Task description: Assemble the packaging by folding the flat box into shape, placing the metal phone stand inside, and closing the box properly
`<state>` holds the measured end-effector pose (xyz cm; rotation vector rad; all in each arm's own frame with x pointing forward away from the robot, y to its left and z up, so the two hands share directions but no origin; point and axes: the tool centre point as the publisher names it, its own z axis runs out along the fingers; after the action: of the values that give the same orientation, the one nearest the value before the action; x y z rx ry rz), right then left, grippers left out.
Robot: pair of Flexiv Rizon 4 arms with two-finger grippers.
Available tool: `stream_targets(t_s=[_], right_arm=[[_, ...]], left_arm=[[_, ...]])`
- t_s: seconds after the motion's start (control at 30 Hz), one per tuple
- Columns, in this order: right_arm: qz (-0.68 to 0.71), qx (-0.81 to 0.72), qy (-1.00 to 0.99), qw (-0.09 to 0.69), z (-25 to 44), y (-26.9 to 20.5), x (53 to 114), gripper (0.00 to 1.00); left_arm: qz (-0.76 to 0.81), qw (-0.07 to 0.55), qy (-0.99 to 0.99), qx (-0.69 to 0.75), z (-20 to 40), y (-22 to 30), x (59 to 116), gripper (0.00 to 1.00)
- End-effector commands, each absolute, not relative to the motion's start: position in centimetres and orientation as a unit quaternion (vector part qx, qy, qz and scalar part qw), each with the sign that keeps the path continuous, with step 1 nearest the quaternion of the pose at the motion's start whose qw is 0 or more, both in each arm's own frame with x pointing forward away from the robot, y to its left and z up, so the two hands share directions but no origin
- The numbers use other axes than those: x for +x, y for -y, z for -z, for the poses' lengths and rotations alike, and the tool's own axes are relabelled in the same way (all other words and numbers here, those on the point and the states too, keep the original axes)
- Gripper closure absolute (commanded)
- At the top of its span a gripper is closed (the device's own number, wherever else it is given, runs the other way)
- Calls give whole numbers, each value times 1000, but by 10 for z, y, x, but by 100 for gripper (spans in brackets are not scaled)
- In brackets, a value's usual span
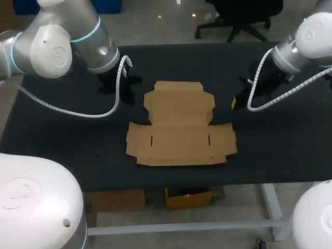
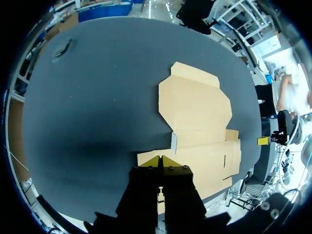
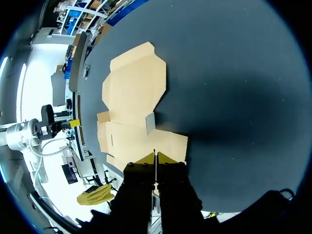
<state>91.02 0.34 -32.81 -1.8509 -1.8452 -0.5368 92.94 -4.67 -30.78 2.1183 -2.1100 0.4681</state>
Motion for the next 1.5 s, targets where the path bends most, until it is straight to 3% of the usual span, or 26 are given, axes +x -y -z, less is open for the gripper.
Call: stream_targets(t_s=[0.03,0.63,1.5], right_arm=[[195,-673,673,238,327,-2,911,100],[201,-677,672,224,317,0,905,100],[225,-693,660,184,318,20,840,100]], left_arm=[[-154,56,696,699,307,47,928,100],[-170,23,694,700,283,43,910,100],[-181,39,684,706,279,22,849,100]])
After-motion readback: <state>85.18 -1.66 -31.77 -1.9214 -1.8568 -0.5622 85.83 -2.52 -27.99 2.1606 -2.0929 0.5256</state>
